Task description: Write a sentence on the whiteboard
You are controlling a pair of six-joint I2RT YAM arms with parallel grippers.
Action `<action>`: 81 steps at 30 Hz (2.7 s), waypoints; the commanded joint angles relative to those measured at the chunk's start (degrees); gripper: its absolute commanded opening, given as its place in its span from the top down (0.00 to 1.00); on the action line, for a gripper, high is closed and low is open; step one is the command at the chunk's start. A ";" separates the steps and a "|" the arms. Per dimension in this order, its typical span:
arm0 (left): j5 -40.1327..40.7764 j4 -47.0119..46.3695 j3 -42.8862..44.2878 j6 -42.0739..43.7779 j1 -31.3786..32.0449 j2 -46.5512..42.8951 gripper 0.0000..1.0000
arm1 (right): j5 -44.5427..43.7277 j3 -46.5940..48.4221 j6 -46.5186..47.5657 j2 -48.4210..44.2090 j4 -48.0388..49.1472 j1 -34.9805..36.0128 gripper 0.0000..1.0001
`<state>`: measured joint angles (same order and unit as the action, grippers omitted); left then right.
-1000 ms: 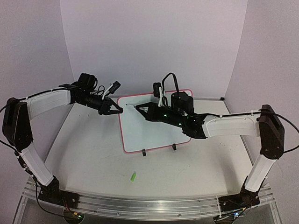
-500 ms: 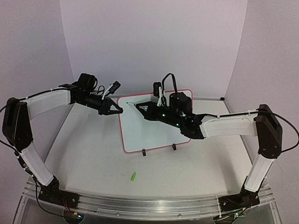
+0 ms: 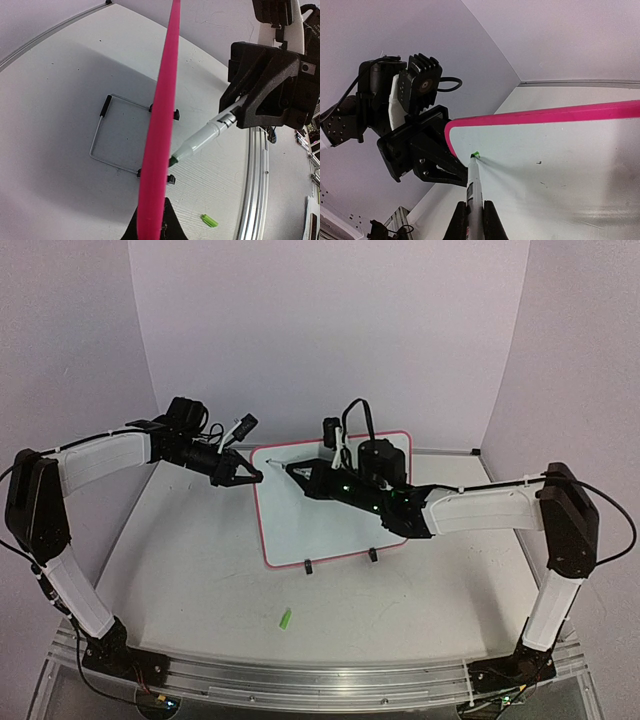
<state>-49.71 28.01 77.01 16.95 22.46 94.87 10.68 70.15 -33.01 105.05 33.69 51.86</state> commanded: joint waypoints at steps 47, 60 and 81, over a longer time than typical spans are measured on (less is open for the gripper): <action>4.70 -0.03 0.14 1.98 -0.48 -1.94 1.00 | -5.56 -5.00 0.30 -4.11 -1.80 -0.28 1.00; 4.88 -0.12 0.07 1.99 -0.44 -2.18 1.00 | -4.31 -6.45 -0.55 -3.30 -3.18 -0.26 1.00; 4.80 -0.23 0.07 1.89 -0.48 -2.08 1.00 | -1.28 -1.50 -0.47 0.87 -3.15 -0.09 1.00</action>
<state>-49.39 28.03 77.01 16.71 22.46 94.85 10.97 65.94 -33.26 103.82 31.21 52.18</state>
